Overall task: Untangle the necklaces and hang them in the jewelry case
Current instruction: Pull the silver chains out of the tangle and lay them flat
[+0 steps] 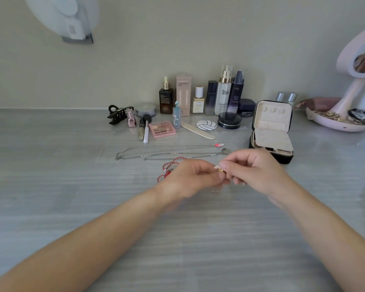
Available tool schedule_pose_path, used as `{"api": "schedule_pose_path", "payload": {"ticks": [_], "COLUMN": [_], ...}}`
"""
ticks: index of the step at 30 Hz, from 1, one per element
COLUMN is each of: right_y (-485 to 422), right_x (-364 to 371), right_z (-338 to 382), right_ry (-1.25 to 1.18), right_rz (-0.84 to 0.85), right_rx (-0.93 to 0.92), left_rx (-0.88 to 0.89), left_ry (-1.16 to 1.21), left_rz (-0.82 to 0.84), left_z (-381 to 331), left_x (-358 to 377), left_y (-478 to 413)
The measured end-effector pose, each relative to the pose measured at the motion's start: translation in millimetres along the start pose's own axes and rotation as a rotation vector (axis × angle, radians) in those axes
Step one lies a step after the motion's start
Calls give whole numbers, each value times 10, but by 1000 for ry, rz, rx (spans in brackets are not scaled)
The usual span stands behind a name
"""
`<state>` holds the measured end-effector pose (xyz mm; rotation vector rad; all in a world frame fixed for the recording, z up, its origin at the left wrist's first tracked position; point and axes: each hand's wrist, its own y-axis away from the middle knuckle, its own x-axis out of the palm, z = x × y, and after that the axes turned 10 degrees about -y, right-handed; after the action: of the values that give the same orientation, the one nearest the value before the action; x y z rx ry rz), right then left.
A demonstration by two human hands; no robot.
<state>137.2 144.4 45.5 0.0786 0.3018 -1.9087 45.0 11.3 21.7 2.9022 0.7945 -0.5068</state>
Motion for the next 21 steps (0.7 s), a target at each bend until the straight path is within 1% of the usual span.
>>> {"api": "schedule_pose_path", "payload": {"ticks": [3,6,12,17,21], "right_y": [-21,-31,-88,-166,-203], "right_x": [-11,-19,-69,-179,-205], "right_z": [-5,-7,102,176,177], "right_ry": [-74,-108,-371,-423,-405], "right_rz": [-132,-180,-235,-319,-327], "right_rx": [56,86,145,167,221], "left_rx": [-7,-8,-29,-36,-155], "left_ry": [191,174,277,294,294], "left_rz": [-18,-79,-58,37,100], "left_z": [-33,-65,-155,-277,-247], "left_x": [-62,-117,-275,-616,-801], "left_y": [1,-12,-32,-9,-45]}}
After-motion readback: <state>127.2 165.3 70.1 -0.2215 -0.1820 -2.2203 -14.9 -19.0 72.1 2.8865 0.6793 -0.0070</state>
